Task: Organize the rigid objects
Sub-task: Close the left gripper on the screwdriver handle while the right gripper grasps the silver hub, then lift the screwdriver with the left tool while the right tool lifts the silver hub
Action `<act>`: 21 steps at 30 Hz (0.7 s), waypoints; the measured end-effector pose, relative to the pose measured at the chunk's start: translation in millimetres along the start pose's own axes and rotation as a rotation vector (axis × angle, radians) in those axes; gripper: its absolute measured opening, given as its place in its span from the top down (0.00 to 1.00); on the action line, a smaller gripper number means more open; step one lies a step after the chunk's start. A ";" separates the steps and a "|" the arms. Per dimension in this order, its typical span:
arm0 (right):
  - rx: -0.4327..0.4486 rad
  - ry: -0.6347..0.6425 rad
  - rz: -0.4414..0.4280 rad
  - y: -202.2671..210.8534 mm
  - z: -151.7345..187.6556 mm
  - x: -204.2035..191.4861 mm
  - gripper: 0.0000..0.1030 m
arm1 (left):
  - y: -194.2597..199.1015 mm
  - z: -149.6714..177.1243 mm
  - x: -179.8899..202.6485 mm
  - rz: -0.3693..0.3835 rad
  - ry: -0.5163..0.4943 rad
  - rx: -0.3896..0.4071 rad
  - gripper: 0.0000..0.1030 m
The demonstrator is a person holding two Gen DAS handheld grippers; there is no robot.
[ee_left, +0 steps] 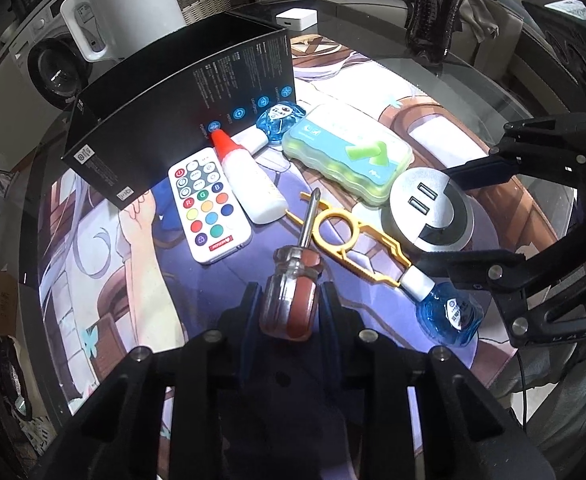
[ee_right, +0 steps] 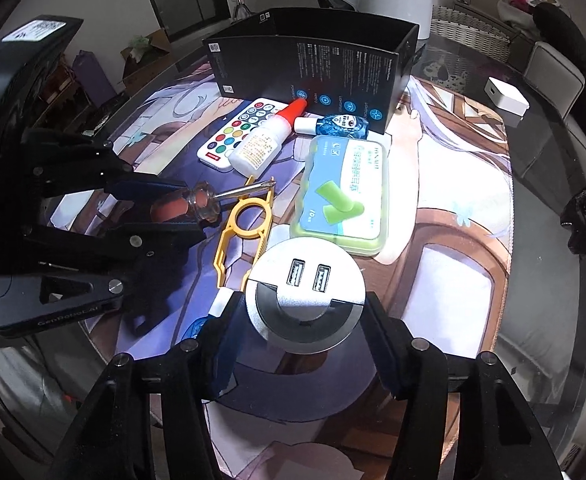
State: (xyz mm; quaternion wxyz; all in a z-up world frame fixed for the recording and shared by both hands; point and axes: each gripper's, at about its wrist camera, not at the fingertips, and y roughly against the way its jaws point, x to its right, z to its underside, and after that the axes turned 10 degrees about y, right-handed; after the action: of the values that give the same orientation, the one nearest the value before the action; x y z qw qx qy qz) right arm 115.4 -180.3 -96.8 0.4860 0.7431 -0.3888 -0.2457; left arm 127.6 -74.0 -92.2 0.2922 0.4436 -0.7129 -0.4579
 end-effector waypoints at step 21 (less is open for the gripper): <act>0.075 -0.002 -0.006 14.9 -3.5 0.5 0.52 | 27.9 -1.0 0.6 0.009 0.004 0.090 0.77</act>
State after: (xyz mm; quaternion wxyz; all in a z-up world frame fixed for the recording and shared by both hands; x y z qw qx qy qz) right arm 113.2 -182.2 -81.8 0.4566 0.7619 -0.3959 -0.2332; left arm 118.0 -69.7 -66.4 0.2751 0.4540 -0.7343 -0.4231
